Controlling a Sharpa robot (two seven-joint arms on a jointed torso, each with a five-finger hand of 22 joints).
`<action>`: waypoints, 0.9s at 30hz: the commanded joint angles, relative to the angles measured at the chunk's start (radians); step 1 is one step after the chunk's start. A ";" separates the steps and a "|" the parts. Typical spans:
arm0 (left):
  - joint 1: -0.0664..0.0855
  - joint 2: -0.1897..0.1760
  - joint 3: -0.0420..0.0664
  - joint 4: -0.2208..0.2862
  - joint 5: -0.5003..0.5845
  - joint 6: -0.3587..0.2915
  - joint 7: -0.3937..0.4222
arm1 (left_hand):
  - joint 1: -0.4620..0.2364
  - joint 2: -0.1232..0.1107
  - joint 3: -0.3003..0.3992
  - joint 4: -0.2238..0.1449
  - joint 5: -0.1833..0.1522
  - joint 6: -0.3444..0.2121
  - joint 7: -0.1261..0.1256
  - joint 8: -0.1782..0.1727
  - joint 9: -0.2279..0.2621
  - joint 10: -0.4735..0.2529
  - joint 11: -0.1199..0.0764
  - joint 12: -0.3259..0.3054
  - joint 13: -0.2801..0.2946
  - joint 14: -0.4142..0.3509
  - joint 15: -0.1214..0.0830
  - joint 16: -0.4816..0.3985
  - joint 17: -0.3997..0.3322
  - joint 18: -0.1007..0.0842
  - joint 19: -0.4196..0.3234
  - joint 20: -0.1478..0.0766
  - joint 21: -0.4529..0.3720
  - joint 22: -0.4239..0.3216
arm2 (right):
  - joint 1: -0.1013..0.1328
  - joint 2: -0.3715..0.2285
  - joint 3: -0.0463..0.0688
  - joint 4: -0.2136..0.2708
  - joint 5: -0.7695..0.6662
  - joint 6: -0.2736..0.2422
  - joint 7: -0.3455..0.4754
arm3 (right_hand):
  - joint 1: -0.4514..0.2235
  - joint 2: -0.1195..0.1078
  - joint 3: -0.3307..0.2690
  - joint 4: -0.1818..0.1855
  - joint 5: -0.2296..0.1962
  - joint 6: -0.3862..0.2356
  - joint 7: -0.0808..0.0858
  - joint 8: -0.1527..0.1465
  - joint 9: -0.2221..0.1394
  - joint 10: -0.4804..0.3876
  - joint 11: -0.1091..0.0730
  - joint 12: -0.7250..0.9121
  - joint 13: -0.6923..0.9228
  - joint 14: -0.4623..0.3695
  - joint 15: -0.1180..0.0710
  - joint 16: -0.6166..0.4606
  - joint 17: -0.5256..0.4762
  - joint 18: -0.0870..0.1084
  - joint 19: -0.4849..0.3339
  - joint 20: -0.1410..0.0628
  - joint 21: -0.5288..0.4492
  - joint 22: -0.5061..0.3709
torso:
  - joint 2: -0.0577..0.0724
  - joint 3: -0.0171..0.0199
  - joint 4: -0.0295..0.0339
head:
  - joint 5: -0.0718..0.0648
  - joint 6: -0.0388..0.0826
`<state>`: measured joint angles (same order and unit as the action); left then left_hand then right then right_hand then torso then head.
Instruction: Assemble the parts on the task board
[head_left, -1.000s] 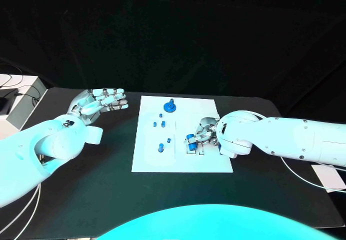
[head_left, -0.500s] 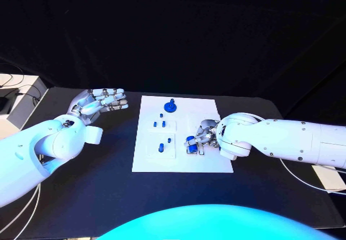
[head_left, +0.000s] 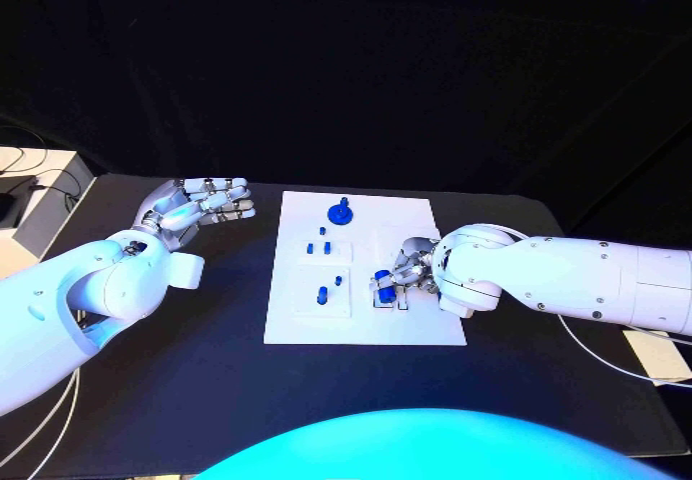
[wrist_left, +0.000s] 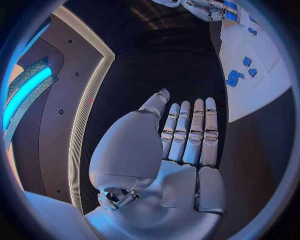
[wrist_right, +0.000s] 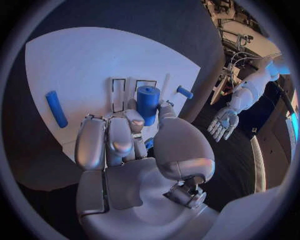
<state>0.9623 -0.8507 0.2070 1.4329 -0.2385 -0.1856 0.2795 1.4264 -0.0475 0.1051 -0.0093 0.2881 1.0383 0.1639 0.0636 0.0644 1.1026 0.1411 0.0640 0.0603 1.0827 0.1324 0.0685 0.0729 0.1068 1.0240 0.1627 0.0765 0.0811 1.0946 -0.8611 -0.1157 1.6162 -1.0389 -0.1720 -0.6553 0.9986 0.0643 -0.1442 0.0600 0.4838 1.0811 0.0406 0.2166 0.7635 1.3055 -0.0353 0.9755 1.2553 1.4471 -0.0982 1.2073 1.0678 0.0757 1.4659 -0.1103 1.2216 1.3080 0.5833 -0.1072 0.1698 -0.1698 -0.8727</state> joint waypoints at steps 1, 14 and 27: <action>-0.001 0.000 0.001 0.002 0.005 0.018 0.003 | 0.005 -0.002 0.000 0.004 0.003 0.000 0.001 0.000 -0.001 -0.001 0.001 -0.002 -0.001 0.002 0.000 0.002 0.000 -0.011 0.008 -0.001 0.003 -0.002 | -0.004 0.003 -0.002 -0.006 -0.016 0.012 -0.013 | -0.008 -0.003 0.009 -0.015 -0.032 -0.001 -0.005 0.004 -0.002 -0.004 -0.002 -0.006 -0.002 0.004 0.003 -0.006 -0.002 -0.012 0.080 0.001 -0.002 0.174 | 0.000 -0.0007 0.0011 | 0.000 0.000; -0.001 -0.001 0.001 0.002 0.005 0.018 0.003 | 0.005 -0.002 0.000 0.004 0.003 0.000 0.001 0.000 -0.001 -0.001 0.001 -0.002 -0.001 0.002 0.000 0.002 0.000 -0.011 0.008 -0.001 0.003 -0.002 | -0.004 0.002 -0.003 -0.005 -0.030 0.039 -0.013 | -0.012 -0.014 0.000 -0.002 -0.077 -0.001 -0.004 0.004 -0.003 -0.006 -0.001 -0.010 -0.006 0.005 0.003 -0.007 0.000 -0.012 0.080 0.002 -0.002 0.174 | -0.001 -0.0008 0.0015 | 0.002 0.000; -0.001 -0.002 0.001 0.002 0.005 0.019 0.001 | 0.005 -0.002 0.000 0.004 0.003 0.000 0.001 0.000 -0.001 -0.001 0.001 -0.002 -0.001 0.002 0.000 0.002 0.000 -0.011 0.008 -0.001 0.003 -0.002 | -0.008 -0.002 -0.004 0.014 -0.029 0.037 -0.001 | -0.009 -0.013 0.001 0.000 -0.079 0.001 -0.005 0.004 -0.004 -0.006 -0.002 -0.010 -0.007 0.005 0.003 -0.007 0.001 -0.013 0.080 0.002 -0.002 0.174 | 0.000 -0.0011 0.0026 | 0.003 0.000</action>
<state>0.9622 -0.8532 0.2070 1.4326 -0.2382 -0.1842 0.2769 1.4264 -0.0475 0.1051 -0.0094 0.2881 1.0383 0.1639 0.0636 0.0644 1.1026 0.1411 0.0640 0.0604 1.0827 0.1324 0.0685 0.0729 0.1068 1.0239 0.1627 0.0765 0.0811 1.0907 -0.8666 -0.1176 1.6240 -1.0632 -0.1564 -0.6626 0.9879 0.0536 -0.1409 0.0567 0.4095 1.0809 0.0408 0.2164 0.7601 1.3054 -0.0350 0.9717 1.2490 1.4470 -0.0982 1.2034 1.0680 0.0759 1.4659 -0.1103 1.2216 1.3076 0.5829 -0.1079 0.1724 -0.1675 -0.8727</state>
